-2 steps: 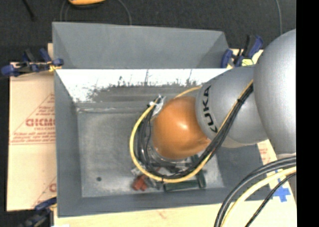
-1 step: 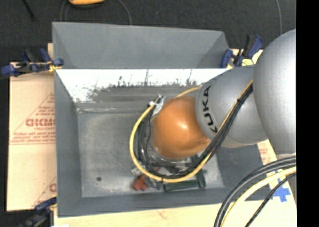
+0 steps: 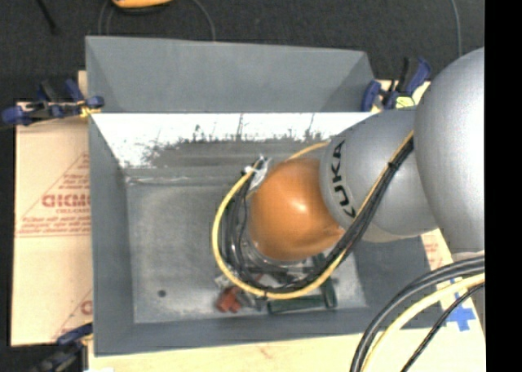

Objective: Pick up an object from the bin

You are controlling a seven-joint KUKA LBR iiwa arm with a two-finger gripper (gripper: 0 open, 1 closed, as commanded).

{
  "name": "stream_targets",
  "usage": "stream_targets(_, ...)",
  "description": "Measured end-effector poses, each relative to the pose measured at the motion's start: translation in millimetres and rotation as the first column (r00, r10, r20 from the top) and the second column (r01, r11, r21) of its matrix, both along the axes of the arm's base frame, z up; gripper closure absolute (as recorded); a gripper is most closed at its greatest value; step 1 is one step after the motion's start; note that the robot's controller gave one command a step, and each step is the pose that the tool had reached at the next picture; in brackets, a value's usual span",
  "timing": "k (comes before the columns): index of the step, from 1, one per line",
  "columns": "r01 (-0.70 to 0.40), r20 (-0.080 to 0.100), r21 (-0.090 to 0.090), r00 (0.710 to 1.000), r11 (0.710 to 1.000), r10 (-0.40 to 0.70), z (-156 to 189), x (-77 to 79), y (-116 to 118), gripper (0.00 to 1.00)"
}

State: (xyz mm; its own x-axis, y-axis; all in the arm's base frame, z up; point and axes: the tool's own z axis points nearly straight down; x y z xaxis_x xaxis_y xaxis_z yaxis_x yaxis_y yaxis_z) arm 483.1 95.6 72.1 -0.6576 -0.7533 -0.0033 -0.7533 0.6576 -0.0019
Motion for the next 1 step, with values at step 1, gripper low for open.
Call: stream_targets(1,-0.086,0.000,0.000,0.996,0.996,0.086,149.8,21.9,11.9,1.00)
